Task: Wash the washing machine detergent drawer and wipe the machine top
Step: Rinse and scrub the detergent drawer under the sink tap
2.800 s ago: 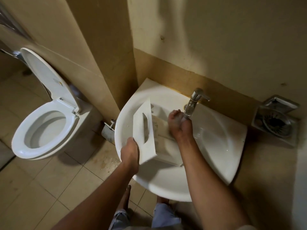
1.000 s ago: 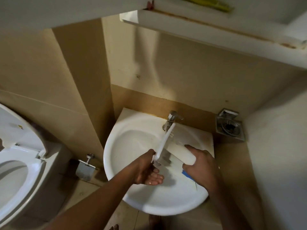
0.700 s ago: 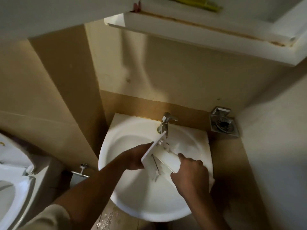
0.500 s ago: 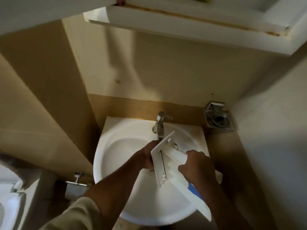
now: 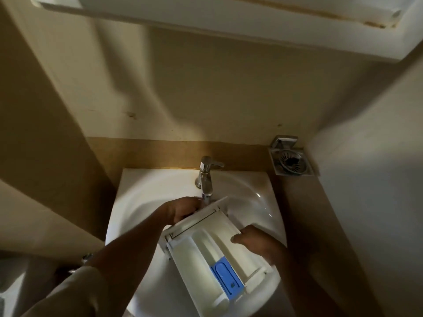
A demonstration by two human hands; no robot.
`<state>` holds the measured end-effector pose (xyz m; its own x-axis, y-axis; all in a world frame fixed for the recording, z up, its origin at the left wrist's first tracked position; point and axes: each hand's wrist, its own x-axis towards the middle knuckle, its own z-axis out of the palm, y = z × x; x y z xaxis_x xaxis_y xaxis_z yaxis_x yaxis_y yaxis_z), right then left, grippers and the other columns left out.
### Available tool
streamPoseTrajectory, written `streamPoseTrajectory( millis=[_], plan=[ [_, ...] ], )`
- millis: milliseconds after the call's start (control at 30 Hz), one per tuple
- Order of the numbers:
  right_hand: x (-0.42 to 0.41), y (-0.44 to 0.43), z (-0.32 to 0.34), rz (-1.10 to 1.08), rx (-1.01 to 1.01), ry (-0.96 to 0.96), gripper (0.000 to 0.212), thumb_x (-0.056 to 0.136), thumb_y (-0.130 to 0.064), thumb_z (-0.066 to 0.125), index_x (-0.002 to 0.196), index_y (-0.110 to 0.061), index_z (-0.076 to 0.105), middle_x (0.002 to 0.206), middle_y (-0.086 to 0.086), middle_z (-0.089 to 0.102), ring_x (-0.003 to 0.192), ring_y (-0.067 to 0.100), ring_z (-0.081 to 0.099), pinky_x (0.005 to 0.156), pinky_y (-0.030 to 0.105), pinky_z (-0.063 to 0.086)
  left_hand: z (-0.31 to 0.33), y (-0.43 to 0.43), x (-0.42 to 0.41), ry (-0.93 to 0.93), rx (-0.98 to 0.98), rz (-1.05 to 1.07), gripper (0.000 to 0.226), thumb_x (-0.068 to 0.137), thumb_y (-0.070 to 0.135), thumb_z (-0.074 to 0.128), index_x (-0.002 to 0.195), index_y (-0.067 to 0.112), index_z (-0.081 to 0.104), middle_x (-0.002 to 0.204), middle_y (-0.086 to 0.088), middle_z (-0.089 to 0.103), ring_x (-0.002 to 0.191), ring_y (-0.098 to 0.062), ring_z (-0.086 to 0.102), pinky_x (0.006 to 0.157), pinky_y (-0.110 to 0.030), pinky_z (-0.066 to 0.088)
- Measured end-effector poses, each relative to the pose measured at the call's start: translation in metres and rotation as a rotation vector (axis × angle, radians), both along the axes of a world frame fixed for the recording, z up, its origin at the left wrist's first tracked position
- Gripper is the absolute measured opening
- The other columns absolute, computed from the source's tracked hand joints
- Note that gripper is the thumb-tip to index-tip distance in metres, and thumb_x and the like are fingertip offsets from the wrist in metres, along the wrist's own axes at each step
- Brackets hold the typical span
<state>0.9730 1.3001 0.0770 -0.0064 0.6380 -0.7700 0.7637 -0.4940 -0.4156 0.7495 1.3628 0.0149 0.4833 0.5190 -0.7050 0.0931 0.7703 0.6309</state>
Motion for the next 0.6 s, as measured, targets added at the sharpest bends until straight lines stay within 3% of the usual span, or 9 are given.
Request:
streamPoseTrajectory(
  millis=[100, 167, 233, 333, 433, 533, 600],
  plan=[
    [0.006, -0.004, -0.001, -0.082, 0.021, 0.025, 0.04, 0.093, -0.028, 0.061, 0.116, 0.005, 0.061, 0.112, 0.017, 0.068, 0.101, 0.027, 0.065, 0.094, 0.038, 0.049, -0.008, 0.002, -0.016, 0.143, 0.045, -0.131, 0.039, 0.104, 0.039, 0.043, 0.12, 0.01, 0.064, 0.102, -0.013, 0.07, 0.08, -0.021, 0.07, 0.084, -0.04, 0.056],
    [0.01, -0.005, -0.001, -0.126, 0.058, 0.068, 0.033, 0.096, -0.025, 0.059, 0.112, 0.003, 0.061, 0.113, 0.016, 0.065, 0.097, 0.018, 0.064, 0.096, 0.034, 0.047, -0.011, 0.003, -0.033, 0.099, 0.029, -0.252, 0.041, 0.099, 0.042, 0.05, 0.129, 0.016, 0.062, 0.119, -0.018, 0.069, 0.096, -0.032, 0.071, 0.087, -0.049, 0.057],
    [0.016, -0.006, 0.002, -0.154, 0.072, 0.115, 0.017, 0.096, -0.022, 0.06, 0.104, -0.006, 0.06, 0.098, 0.004, 0.064, 0.086, 0.007, 0.059, 0.082, 0.022, 0.048, -0.014, 0.001, -0.049, 0.041, 0.033, -0.304, 0.038, 0.098, 0.023, 0.052, 0.135, 0.017, 0.057, 0.128, -0.02, 0.065, 0.102, -0.035, 0.067, 0.083, -0.048, 0.059],
    [0.031, -0.004, 0.002, -0.248, 0.15, 0.066, 0.02, 0.091, -0.021, 0.067, 0.097, -0.003, 0.059, 0.107, 0.022, 0.066, 0.093, 0.027, 0.063, 0.087, 0.034, 0.048, -0.022, 0.0, -0.05, -0.043, 0.004, -0.123, 0.04, 0.101, -0.005, 0.041, 0.141, 0.002, 0.046, 0.117, -0.019, 0.064, 0.094, -0.023, 0.07, 0.089, -0.04, 0.057],
    [0.044, -0.002, 0.006, -0.238, 0.153, 0.016, 0.017, 0.093, -0.017, 0.064, 0.097, -0.003, 0.055, 0.082, 0.006, 0.057, 0.075, 0.015, 0.05, 0.078, 0.031, 0.043, -0.015, 0.005, -0.026, -0.11, -0.05, 0.0, 0.029, 0.103, 0.002, 0.039, 0.118, 0.003, 0.064, 0.094, -0.011, 0.075, 0.076, -0.02, 0.073, 0.071, -0.034, 0.061],
    [0.05, 0.004, 0.001, -0.138, 0.139, -0.069, 0.015, 0.094, -0.015, 0.062, 0.092, -0.001, 0.055, 0.072, 0.001, 0.046, 0.067, 0.013, 0.047, 0.069, 0.029, 0.04, -0.006, 0.015, -0.006, -0.056, -0.048, -0.14, 0.026, 0.092, 0.012, 0.057, 0.084, 0.014, 0.082, 0.082, -0.006, 0.075, 0.071, -0.017, 0.07, 0.07, -0.032, 0.059],
    [0.046, 0.008, -0.005, -0.076, 0.129, -0.118, 0.027, 0.091, -0.017, 0.062, 0.092, 0.01, 0.061, 0.071, 0.007, 0.052, 0.063, 0.018, 0.053, 0.059, 0.027, 0.038, -0.006, 0.018, 0.003, -0.035, -0.066, -0.184, 0.032, 0.101, 0.016, 0.051, 0.087, 0.014, 0.08, 0.078, -0.003, 0.072, 0.066, -0.012, 0.067, 0.065, -0.026, 0.057]
  ],
)
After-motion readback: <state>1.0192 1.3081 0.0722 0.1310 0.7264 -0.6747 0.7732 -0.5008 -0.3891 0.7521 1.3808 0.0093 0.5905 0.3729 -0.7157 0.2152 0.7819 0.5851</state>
